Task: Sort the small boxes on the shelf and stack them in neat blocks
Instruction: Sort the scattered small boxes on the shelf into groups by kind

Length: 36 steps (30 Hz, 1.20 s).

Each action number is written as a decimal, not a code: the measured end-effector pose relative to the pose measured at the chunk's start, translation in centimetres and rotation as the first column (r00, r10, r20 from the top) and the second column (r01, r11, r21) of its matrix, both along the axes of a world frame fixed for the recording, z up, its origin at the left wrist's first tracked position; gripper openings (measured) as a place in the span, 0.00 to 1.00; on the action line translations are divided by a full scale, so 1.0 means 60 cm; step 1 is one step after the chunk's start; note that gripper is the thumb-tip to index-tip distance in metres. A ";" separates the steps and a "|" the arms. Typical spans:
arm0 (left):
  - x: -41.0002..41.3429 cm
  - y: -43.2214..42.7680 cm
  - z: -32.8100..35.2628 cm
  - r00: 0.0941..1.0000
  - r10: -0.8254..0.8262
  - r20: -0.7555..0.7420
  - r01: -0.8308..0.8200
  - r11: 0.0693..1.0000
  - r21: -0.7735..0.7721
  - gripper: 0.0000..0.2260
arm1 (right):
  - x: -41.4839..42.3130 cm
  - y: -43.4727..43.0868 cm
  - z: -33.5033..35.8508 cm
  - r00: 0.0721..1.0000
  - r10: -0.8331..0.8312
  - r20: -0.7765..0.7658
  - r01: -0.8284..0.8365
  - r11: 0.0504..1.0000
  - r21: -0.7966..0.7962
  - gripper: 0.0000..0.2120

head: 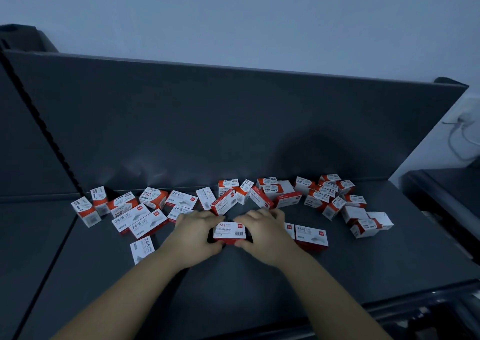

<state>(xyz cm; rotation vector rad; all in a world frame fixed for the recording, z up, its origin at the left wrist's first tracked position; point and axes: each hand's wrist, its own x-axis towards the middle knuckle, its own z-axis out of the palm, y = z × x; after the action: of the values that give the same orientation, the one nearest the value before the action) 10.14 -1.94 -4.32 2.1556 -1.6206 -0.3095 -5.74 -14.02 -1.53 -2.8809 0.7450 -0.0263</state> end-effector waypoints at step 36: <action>-0.004 -0.022 0.031 0.997 -0.004 0.072 0.035 0.898 -0.439 0.13 | -0.023 -0.071 0.046 0.659 -0.629 0.413 0.337 0.737 0.586 0.09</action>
<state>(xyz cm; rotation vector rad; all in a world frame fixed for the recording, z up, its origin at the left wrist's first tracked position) 9.90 -3.24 -2.48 1.8191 -1.5681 0.1242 -7.12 -18.29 1.24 -1.9380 1.1790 -0.6885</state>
